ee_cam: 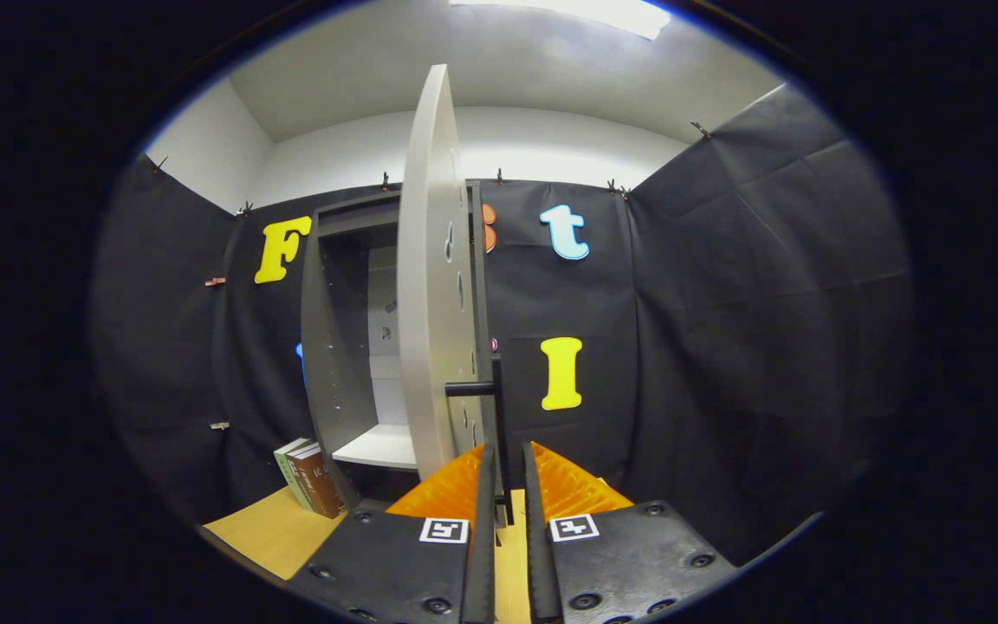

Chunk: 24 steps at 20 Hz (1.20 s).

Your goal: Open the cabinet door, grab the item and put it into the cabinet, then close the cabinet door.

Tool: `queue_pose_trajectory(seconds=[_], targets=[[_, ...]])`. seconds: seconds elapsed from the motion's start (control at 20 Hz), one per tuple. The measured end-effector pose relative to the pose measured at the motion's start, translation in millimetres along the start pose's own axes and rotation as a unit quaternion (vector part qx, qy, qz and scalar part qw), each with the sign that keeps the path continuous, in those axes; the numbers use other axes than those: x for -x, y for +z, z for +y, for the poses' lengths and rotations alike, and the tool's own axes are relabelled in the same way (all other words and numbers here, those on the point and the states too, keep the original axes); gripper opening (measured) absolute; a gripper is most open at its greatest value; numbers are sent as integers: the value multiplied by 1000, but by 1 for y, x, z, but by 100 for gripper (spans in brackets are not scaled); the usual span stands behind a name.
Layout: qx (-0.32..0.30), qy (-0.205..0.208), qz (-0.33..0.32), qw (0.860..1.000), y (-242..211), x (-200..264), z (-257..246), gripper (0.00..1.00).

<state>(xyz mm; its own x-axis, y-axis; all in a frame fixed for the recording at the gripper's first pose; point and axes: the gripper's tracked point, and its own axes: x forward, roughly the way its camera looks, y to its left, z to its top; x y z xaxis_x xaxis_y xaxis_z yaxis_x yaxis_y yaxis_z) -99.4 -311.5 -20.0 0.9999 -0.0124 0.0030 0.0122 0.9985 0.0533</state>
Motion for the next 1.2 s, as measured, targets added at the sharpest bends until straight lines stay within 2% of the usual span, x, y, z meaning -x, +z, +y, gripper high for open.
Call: queue_pose_trajectory(seconds=[0.05, 0.3, 0.55, 0.75, 0.85, 1.0, 1.2], targets=[[2, 2, -6, 1000, 5, 4, 6, 16], [10, 3, -36, 999, 16, 21, 39, 16], [2, -17, 0, 1000, -20, 9, 85, 17], [-11, -45, 64, 997, -75, -6, 124, 17], [-11, -64, 108, 992, -112, -13, 143, 39], [-25, -80, 158, 984, -162, -18, 172, 34], [-22, -109, 234, 966, -235, -15, 187, 34]])
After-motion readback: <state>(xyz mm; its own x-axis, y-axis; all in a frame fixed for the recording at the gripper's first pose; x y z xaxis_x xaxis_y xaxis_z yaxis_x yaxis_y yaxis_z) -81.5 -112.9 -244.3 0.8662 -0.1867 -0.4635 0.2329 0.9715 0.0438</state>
